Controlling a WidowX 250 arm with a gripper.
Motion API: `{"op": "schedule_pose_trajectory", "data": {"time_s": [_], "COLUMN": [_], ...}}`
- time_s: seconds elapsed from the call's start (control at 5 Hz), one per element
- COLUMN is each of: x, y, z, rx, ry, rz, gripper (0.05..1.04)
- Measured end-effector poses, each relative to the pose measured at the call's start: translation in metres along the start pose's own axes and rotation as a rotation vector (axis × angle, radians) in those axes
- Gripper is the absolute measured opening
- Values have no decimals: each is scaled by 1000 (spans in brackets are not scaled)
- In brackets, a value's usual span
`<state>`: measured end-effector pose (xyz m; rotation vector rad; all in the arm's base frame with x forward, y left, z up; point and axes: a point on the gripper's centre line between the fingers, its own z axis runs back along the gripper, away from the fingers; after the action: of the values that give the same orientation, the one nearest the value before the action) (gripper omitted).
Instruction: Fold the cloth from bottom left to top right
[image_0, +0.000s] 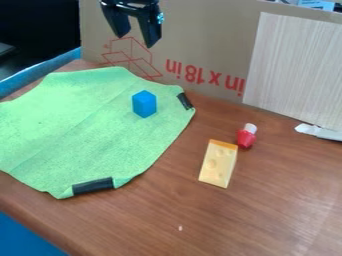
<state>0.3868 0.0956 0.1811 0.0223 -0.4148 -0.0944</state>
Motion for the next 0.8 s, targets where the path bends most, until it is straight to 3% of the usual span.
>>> {"op": "schedule_pose_trajectory", "data": {"time_s": [0.2,0.4,0.8], "x": [-7,-30,-69], "y": [0,23,83], "z": [-14,-24,-10], "rx": [-14,6,89], "ry": [39,57,5], "rz": [11,126,336], "gripper": [1000,1000,1000]}}
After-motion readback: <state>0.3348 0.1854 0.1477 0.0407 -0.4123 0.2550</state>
